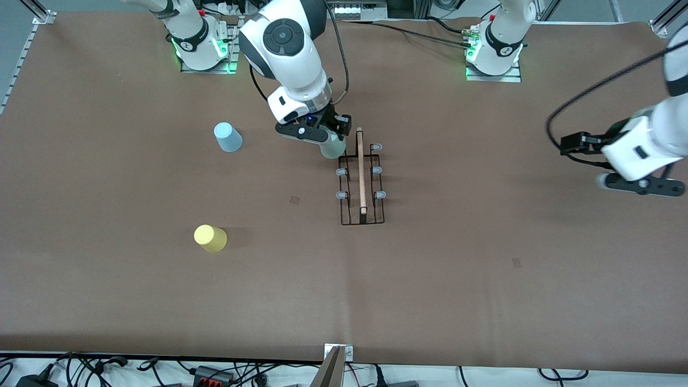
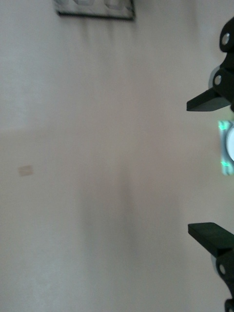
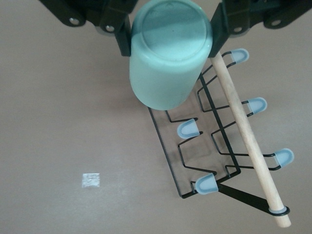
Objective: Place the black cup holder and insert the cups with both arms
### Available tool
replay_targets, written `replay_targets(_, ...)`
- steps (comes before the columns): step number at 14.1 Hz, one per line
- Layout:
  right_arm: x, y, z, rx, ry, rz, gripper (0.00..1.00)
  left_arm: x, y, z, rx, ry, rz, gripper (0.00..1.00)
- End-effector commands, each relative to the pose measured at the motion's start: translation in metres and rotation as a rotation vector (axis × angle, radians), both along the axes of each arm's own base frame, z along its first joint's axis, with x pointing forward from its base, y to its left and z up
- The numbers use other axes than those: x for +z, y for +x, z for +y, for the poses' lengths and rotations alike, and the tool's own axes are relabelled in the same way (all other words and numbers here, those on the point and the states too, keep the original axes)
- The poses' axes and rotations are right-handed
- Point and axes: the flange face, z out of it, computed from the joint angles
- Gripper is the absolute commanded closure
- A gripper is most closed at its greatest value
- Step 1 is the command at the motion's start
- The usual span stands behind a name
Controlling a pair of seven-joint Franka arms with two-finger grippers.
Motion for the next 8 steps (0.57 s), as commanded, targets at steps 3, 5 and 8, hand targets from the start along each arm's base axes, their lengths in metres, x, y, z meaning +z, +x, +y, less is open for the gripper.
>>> replay_targets(3,-0.012,-0.004,0.021,0.006,0.019,-0.008,0.77,0.029,-0.041,0.004,0.034,0.035,-0.206,0.0)
replay_targets(5,-0.022,-0.005,0.024,0.013,0.011,-0.002,0.76,0.031,-0.056,0.001,0.029,0.04,-0.245,0.0)
replay_targets(8,-0.035,-0.004,0.027,0.013,0.013,-0.002,0.75,0.031,-0.057,-0.002,0.065,0.046,-0.234,0.0)
